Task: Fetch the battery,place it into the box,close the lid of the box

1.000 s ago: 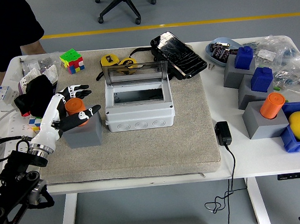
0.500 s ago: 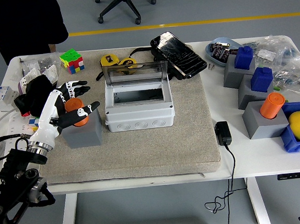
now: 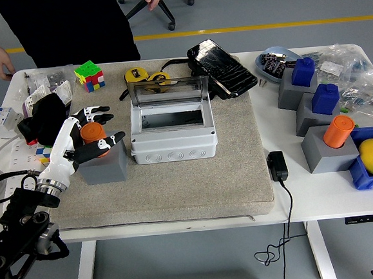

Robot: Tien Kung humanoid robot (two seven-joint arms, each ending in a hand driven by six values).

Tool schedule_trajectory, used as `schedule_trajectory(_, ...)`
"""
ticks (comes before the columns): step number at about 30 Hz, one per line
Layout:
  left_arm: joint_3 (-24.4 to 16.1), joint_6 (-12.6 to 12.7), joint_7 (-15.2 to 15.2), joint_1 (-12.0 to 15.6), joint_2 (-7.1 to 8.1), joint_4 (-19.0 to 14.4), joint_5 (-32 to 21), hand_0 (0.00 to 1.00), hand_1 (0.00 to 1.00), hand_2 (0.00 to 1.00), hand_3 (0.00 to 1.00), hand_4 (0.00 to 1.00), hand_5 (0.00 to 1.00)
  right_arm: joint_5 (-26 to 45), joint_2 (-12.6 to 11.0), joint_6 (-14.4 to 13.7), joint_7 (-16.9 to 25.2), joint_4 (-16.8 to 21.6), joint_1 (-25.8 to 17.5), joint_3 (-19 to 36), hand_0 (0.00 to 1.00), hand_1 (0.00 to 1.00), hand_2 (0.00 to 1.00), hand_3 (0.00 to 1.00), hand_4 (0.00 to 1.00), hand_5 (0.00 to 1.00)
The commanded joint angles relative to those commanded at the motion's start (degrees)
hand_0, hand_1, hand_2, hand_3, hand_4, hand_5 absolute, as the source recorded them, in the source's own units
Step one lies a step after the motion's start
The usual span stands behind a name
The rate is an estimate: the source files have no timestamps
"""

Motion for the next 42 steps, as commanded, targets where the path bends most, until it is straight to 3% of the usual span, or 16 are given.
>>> schedule_trajectory(2,0.4,-0.1,0.2,0.0,-0.01,0.1,-0.3,0.702,0.661,0.575,0.635,0.998,0.133,0.0,0.0,0.0,0.0,0.0,0.1,0.0,0.577,0.642,0.641,0.532,0.843,0.395)
schedule_trajectory(3,0.6,-0.2,0.3,0.0,-0.06,0.2,-0.3,0.651,0.584,0.532,0.571,0.968,0.07,0.0,0.0,0.0,0.0,0.0,0.1,0.1,0.577,0.642,0.641,0.532,0.843,0.396)
schedule_trajectory(8,1.0,-0.5,0.4,-0.2,-0.35,0.3,-1.5,0.651,0.584,0.532,0.571,0.968,0.07,0.0,0.0,0.0,0.0,0.0,0.0,0.0,0.577,0.642,0.641,0.532,0.843,0.396)
schedule_trajectory(9,1.1,-0.5,0.4,-0.3,-0.38,0.2,-1.7,0.541,0.493,0.463,0.512,0.827,0.002,0.0,0.0,0.0,0.0,0.0,0.0,0.0,0.576,0.642,0.641,0.532,0.843,0.395)
schedule_trajectory(15,1.5,-0.4,0.2,-0.9,-0.84,1.0,-3.8,0.541,0.493,0.463,0.512,0.827,0.002,0.1,0.0,0.0,0.0,0.0,-0.1,-0.2,0.576,0.642,0.641,0.532,0.843,0.395)
schedule_trajectory(16,1.5,-0.4,0.2,-0.9,-0.93,1.2,-4.1,0.476,0.393,0.382,0.421,0.804,0.002,0.1,0.0,0.0,0.0,0.0,-0.1,-0.2,0.576,0.642,0.641,0.532,0.843,0.396)
schedule_trajectory(21,1.6,-0.9,0.2,-1.7,-1.53,2.3,-7.1,0.476,0.393,0.382,0.421,0.804,0.002,0.1,0.0,0.0,0.0,0.0,0.1,-0.2,0.576,0.642,0.641,0.532,0.843,0.396)
schedule_trajectory(22,1.5,-1.0,0.2,-1.8,-1.61,2.5,-7.5,0.356,0.285,0.271,0.325,0.673,0.002,0.1,0.0,0.0,0.0,0.0,0.1,-0.2,0.576,0.642,0.641,0.532,0.844,0.396)
schedule_trajectory(27,1.8,-1.4,0.4,-2.6,-2.06,3.3,-9.3,0.356,0.285,0.271,0.325,0.673,0.002,0.1,-0.1,0.0,0.0,0.0,0.1,-0.2,0.576,0.642,0.641,0.532,0.844,0.396)
schedule_trajectory(28,1.8,-1.5,0.4,-2.8,-2.16,3.6,-9.2,0.249,0.19,0.183,0.218,0.342,0.002,0.1,-0.1,0.0,0.0,0.0,0.1,-0.3,0.576,0.642,0.641,0.532,0.844,0.395)
schedule_trajectory(33,1.9,-2.0,0.6,-3.5,-2.38,4.1,-9.9,0.249,0.19,0.183,0.218,0.342,0.002,0.0,0.0,-0.1,0.1,0.0,0.2,-0.3,0.576,0.642,0.641,0.532,0.844,0.395)
schedule_trajectory(34,1.9,-2.1,0.7,-3.5,-2.46,4.1,-9.9,0.228,0.115,0.144,0.191,0.002,0.002,0.0,0.0,-0.1,0.1,0.0,0.2,-0.3,0.577,0.642,0.641,0.532,0.844,0.395)
schedule_trajectory(42,1.9,-2.1,0.0,-4.2,-3.02,4.2,-10.4,0.225,0.088,0.139,0.18,0.002,0.002,0.1,0.0,-0.2,0.2,0.0,0.2,-0.4,0.577,0.642,0.641,0.532,0.844,0.396)
